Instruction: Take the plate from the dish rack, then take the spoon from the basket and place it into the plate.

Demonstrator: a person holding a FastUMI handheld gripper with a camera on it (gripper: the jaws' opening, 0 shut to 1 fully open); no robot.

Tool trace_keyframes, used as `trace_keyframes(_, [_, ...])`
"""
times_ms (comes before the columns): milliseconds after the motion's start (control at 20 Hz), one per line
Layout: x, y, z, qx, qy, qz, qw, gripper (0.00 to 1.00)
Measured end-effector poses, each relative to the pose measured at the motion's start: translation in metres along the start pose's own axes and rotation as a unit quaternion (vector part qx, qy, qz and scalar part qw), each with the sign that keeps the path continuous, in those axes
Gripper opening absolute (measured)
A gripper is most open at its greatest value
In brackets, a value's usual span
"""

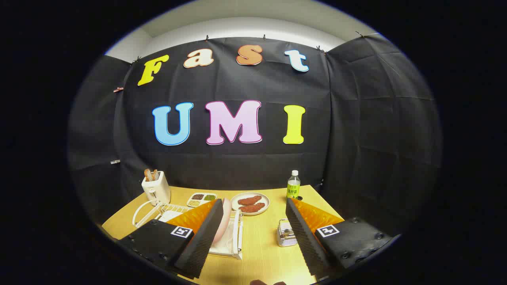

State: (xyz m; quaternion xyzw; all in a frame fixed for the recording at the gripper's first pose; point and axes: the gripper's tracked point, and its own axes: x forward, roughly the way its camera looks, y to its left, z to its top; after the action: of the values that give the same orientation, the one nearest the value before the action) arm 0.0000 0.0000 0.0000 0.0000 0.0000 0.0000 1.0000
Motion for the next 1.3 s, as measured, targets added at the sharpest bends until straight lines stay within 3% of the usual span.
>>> trace_keyframes(1000, [0.027,0.036,-0.005,0.006,0.031,0.018,0.999,0.98])
trace_keyframes(1300, [0.059,0.057,-0.024,-0.014,0.086,0.028,0.996,0.98])
